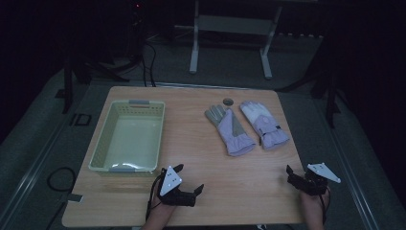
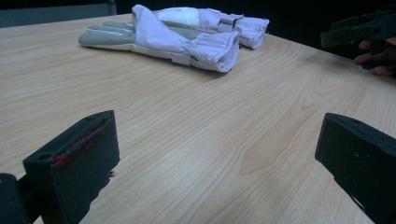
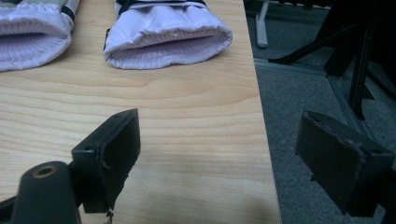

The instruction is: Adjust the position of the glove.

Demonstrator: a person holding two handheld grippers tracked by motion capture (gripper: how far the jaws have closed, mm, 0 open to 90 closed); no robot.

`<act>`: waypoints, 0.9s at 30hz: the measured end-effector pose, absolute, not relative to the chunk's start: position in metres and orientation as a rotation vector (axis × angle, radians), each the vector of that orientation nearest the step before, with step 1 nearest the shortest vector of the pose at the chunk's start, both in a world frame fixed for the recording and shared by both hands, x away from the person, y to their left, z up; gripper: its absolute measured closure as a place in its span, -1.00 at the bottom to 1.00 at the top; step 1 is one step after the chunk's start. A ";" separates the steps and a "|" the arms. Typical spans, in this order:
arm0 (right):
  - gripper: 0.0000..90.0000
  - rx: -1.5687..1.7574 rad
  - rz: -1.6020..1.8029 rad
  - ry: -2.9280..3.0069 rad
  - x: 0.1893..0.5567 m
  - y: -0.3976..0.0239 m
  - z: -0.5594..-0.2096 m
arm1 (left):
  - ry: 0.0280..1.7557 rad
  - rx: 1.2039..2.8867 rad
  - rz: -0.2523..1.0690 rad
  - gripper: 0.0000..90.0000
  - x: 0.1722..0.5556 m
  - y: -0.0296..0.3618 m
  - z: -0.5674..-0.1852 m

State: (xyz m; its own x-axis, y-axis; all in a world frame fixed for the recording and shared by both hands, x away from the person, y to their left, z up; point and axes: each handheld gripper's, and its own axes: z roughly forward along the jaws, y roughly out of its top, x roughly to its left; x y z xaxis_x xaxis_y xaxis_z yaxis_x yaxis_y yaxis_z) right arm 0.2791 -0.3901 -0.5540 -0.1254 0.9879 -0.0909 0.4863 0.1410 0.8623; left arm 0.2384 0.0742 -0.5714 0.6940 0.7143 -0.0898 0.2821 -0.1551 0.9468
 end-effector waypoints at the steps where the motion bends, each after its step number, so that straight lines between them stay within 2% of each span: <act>1: -0.68 1.431 0.899 1.710 0.279 -0.390 -0.554 | 0.802 1.736 0.459 -1.00 0.239 0.074 -0.571; 12: -0.69 1.473 0.931 1.755 0.278 -0.391 -0.552 | 0.799 1.742 0.469 -1.00 0.238 0.073 -0.571; 27: -0.73 1.449 0.979 1.871 0.280 -0.378 -0.496 | 0.792 1.739 0.463 -1.00 0.238 0.073 -0.571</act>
